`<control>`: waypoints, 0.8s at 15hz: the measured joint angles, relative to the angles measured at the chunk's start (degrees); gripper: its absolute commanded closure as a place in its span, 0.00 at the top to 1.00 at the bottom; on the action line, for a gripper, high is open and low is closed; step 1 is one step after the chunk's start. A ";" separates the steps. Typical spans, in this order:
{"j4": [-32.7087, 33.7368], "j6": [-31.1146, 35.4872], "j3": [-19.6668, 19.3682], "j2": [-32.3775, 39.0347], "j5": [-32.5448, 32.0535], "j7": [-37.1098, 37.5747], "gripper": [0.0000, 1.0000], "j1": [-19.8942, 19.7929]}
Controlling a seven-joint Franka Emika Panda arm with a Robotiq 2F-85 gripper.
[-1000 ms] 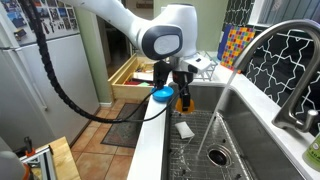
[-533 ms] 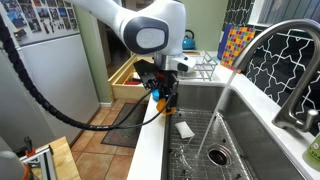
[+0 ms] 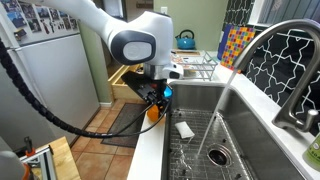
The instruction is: Rinse the orange bowl under the faucet
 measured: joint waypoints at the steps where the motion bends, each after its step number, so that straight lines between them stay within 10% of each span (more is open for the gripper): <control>1: -0.69 1.41 0.00 0.00 0.03 -0.80 0.49 0.19; 2: -1.29 2.41 0.00 0.01 0.04 -1.46 0.49 0.36; 3: -1.82 3.26 0.00 0.00 0.06 -1.99 0.94 0.52; 12: -2.07 5.16 -0.53 -3.23 2.56 -4.69 0.99 0.96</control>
